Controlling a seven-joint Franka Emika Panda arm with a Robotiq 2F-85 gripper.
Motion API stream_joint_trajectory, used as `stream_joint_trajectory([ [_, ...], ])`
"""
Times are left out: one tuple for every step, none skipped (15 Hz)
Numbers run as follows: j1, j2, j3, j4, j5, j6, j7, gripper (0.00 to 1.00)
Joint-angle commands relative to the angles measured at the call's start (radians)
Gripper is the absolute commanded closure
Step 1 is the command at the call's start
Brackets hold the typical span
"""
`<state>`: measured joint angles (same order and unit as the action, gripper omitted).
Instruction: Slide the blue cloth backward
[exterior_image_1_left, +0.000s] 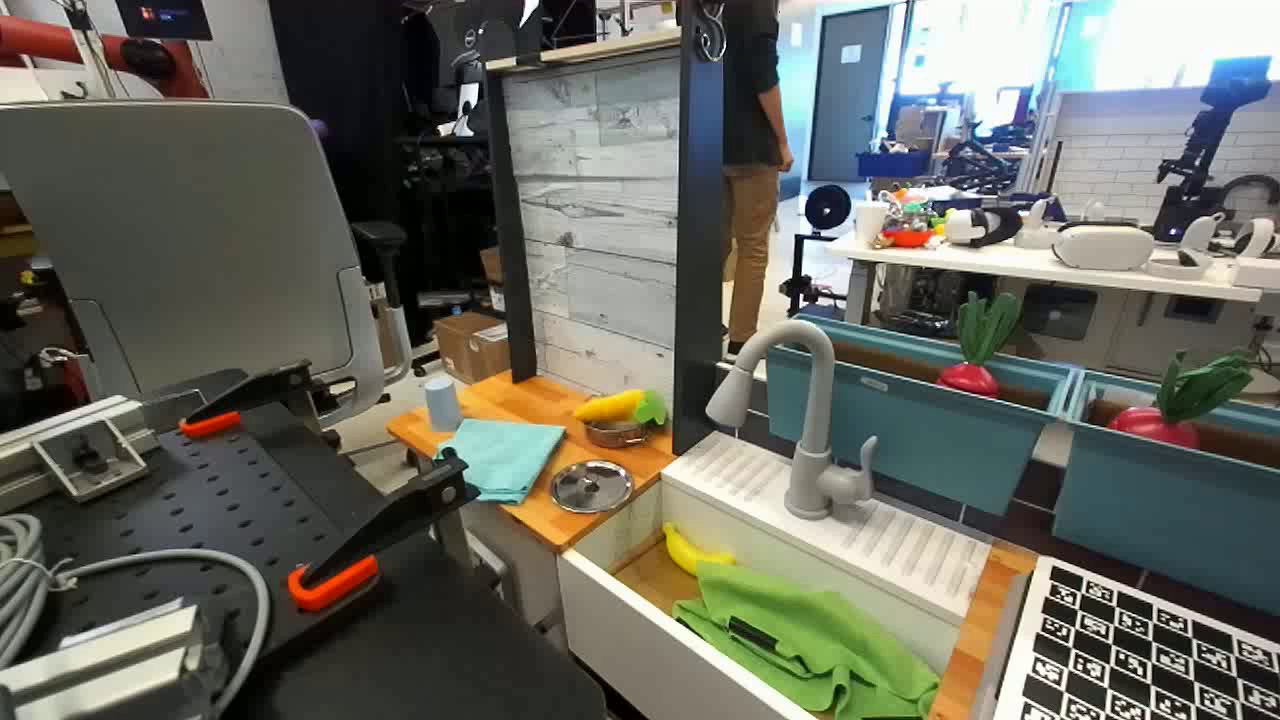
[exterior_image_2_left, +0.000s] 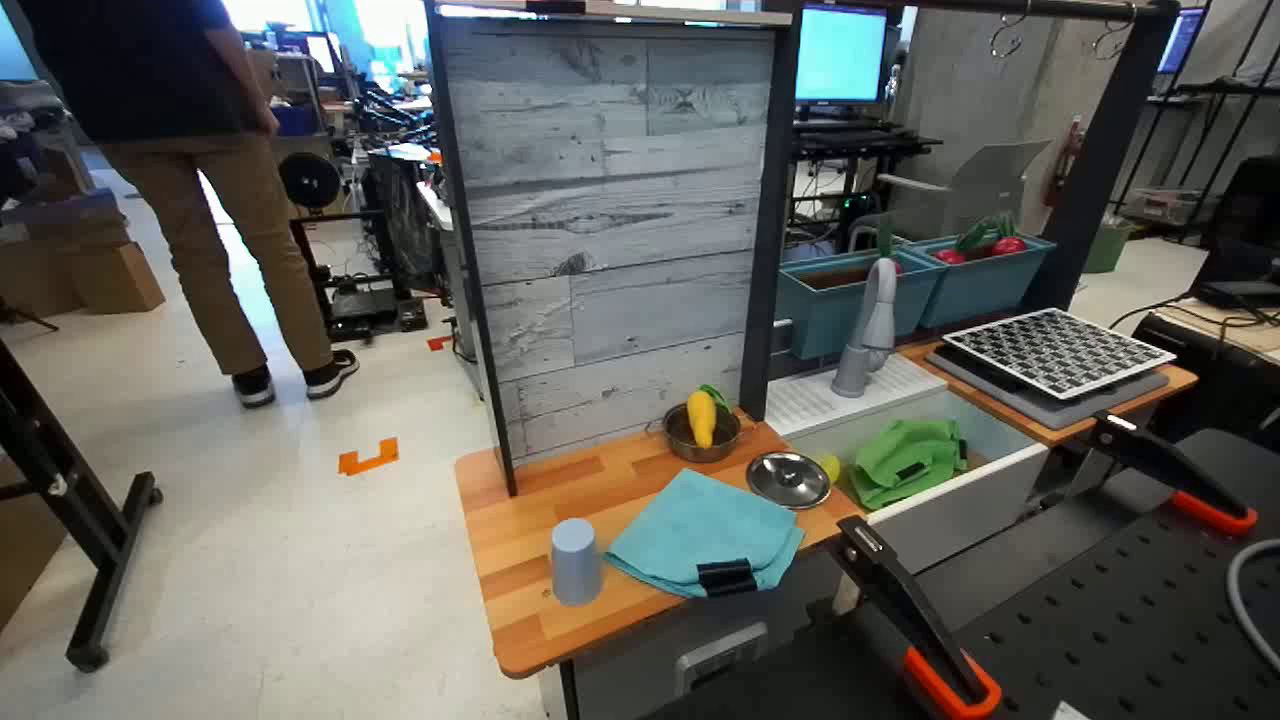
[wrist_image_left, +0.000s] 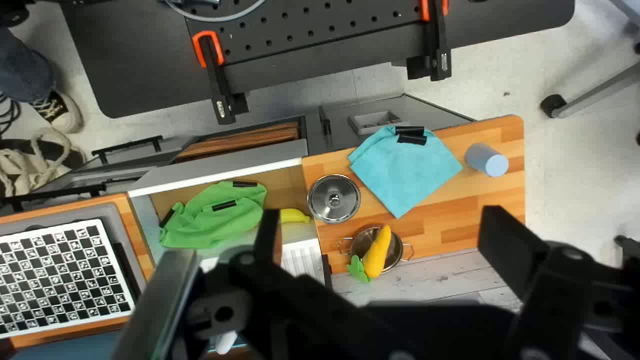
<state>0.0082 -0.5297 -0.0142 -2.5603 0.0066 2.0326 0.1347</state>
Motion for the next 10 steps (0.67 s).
stream_joint_trajectory([
  [-0.014, 0.0, 0.012, 0.002, 0.007, -0.002, -0.006, 0.0],
  [-0.014, 0.0, 0.012, 0.002, 0.007, -0.002, -0.006, 0.0],
  [-0.014, 0.0, 0.012, 0.002, 0.007, -0.002, -0.006, 0.0],
  [-0.014, 0.0, 0.012, 0.002, 0.007, -0.002, -0.006, 0.0],
  [-0.014, 0.0, 0.012, 0.002, 0.007, -0.002, -0.006, 0.0],
  [-0.014, 0.0, 0.012, 0.002, 0.007, -0.002, -0.006, 0.0],
  [-0.014, 0.0, 0.012, 0.002, 0.007, -0.002, -0.006, 0.0],
  [-0.014, 0.0, 0.012, 0.002, 0.007, -0.002, -0.006, 0.0],
  [-0.017, 0.012, 0.023, 0.0, -0.002, 0.02, 0.013, 0.0],
  [-0.014, 0.036, 0.027, 0.007, -0.001, 0.035, 0.017, 0.0],
])
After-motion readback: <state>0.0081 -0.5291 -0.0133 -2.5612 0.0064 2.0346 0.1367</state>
